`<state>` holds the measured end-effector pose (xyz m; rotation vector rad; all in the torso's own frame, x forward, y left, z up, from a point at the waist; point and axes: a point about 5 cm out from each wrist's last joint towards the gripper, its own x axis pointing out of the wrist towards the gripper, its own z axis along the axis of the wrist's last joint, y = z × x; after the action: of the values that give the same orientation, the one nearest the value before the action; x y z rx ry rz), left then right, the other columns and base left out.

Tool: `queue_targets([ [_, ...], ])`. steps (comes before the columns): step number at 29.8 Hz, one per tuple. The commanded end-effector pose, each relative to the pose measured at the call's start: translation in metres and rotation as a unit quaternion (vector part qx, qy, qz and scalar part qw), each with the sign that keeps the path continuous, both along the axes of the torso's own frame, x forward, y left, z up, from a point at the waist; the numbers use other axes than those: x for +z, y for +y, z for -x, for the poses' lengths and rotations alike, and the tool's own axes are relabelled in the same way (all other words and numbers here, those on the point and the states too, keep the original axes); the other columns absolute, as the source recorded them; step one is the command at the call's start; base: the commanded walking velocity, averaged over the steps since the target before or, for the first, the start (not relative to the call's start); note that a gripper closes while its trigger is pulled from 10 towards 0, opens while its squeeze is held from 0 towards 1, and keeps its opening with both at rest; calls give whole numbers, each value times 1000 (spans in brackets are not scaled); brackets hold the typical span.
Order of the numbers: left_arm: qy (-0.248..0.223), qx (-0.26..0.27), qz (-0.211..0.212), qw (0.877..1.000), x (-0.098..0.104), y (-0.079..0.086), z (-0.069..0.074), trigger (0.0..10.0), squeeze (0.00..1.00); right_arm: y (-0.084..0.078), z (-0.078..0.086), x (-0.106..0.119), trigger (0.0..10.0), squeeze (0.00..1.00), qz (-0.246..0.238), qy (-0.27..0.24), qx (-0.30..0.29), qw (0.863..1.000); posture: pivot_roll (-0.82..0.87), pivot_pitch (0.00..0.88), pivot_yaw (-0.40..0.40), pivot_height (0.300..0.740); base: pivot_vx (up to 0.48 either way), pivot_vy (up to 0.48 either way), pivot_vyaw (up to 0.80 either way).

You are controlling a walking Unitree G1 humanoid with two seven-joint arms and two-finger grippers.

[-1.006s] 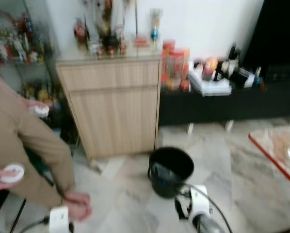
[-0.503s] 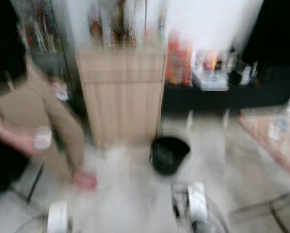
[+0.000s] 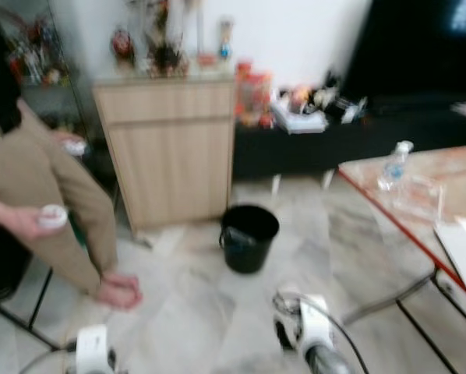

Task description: Picking trash to rubbish bin

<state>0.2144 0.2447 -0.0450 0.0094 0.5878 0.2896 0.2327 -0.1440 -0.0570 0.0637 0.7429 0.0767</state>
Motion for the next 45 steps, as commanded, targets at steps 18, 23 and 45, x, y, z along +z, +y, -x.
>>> queue_targets([
  [18, 56, 11, 7, 998, -17, 0, 25, 10000, 0, 8, -6, 4, 10000, 0, -8, -10, 7, 1000, 47, 0, -45, 740, 0, 0, -733],
  [23, 56, 8, 8, 998, -16, -1, 23, 10000, 0, 8, -6, 4, 10000, 0, -8, -10, 7, 1000, 42, 0, -43, 740, 0, 0, -712],
  [45, 84, -5, -10, 996, -21, -4, 27, 10000, 0, 7, -6, 4, 10000, 0, -2, -5, 12, 1000, 48, 0, -46, 740, 0, -123, -692],
])
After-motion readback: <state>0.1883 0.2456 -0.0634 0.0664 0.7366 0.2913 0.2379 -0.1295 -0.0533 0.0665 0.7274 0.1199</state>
